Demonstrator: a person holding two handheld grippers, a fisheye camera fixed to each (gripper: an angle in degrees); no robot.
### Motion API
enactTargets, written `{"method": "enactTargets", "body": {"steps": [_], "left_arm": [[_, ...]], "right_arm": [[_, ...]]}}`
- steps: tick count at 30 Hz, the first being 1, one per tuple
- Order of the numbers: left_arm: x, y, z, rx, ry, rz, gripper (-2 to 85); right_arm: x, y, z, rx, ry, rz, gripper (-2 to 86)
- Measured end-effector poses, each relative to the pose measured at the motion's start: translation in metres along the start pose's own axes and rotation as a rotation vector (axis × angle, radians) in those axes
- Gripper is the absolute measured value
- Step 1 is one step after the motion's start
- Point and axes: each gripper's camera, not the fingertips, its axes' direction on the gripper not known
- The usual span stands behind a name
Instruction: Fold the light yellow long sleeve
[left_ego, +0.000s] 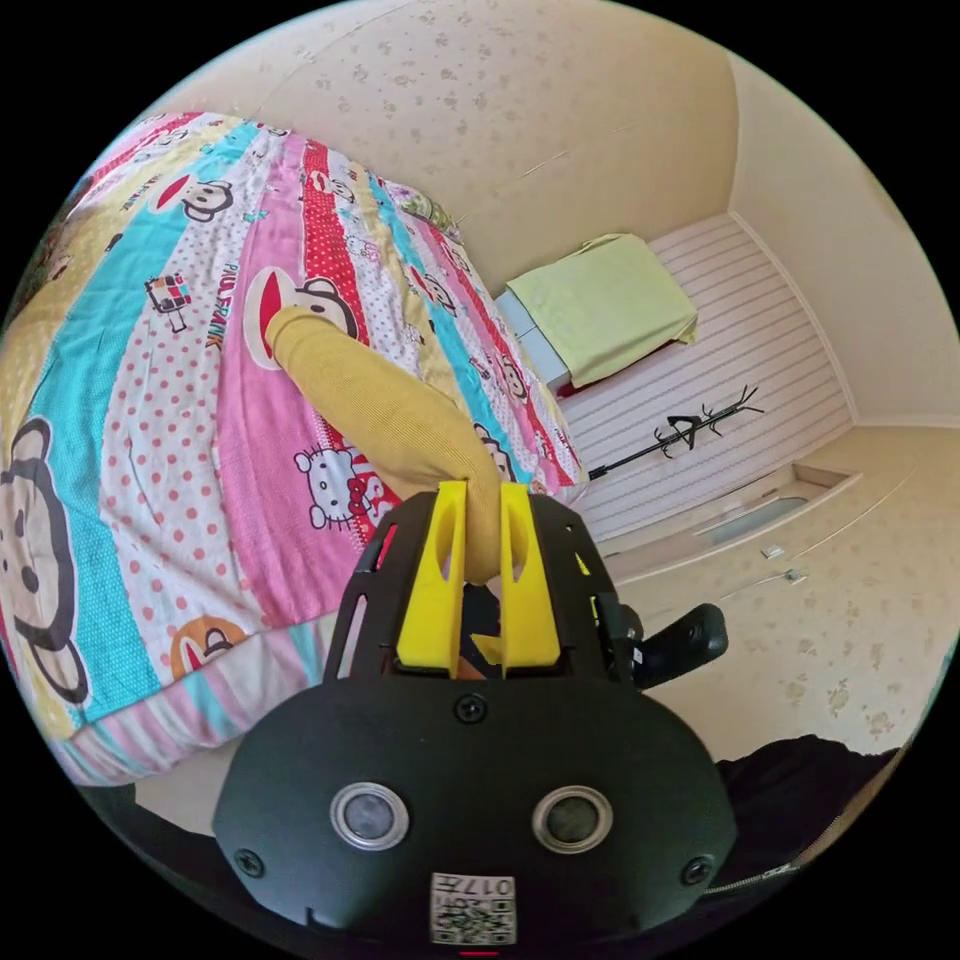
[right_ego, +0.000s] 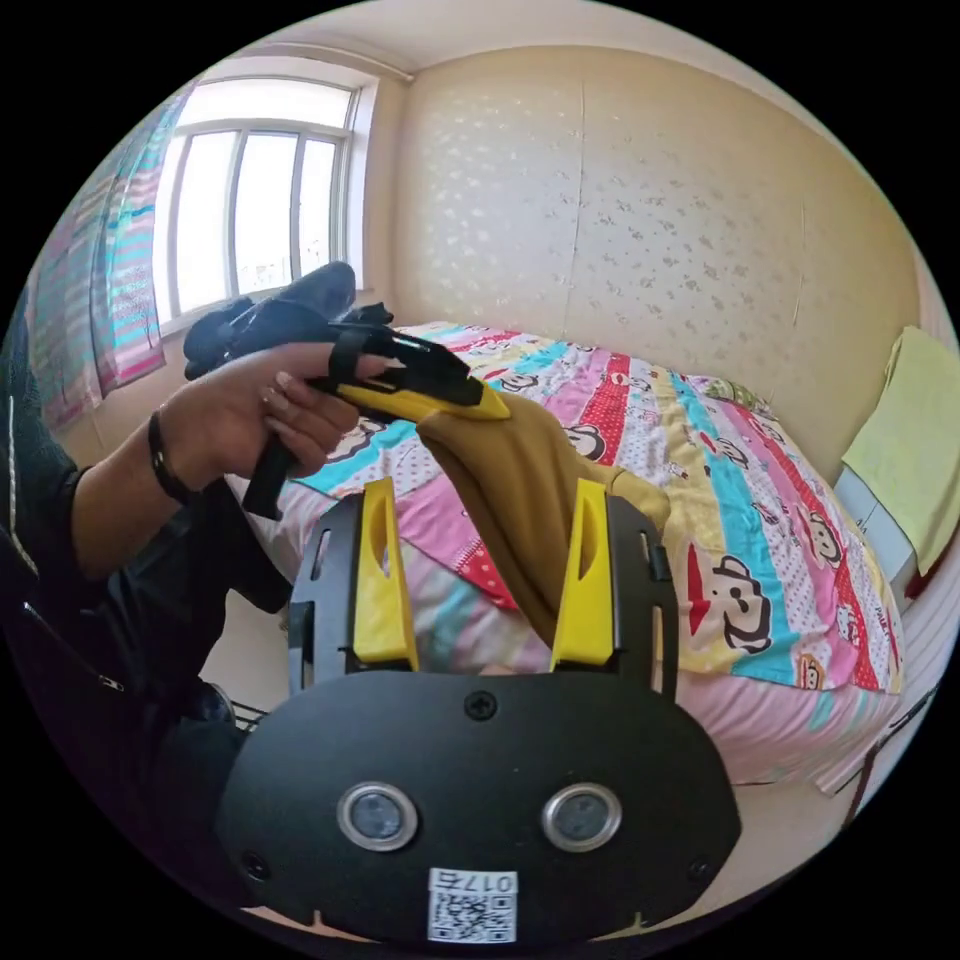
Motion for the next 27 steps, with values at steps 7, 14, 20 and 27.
{"method": "enactTargets", "body": {"steps": [7, 14, 20, 27], "left_arm": [[-0.012, 0.006, -0.022, 0.008, -0.005, -0.05, 6.2], [-0.077, 0.069, -0.08, 0.263, 0.097, -0.292, 13.3], [-0.109, 0.086, -0.097, 0.262, 0.247, -0.449, 19.7], [-0.138, 0.094, -0.098, 0.232, 0.966, -0.47, 6.9]], "right_arm": [[-0.026, -0.014, 0.045, -0.155, 0.368, -0.064, 10.3], [-0.047, -0.046, 0.039, -0.12, 0.316, -0.095, 7.0], [-0.075, -0.07, 0.038, -0.081, 0.328, -0.117, 6.5], [-0.098, -0.073, -0.012, 0.028, 0.174, -0.045, 7.9]]}}
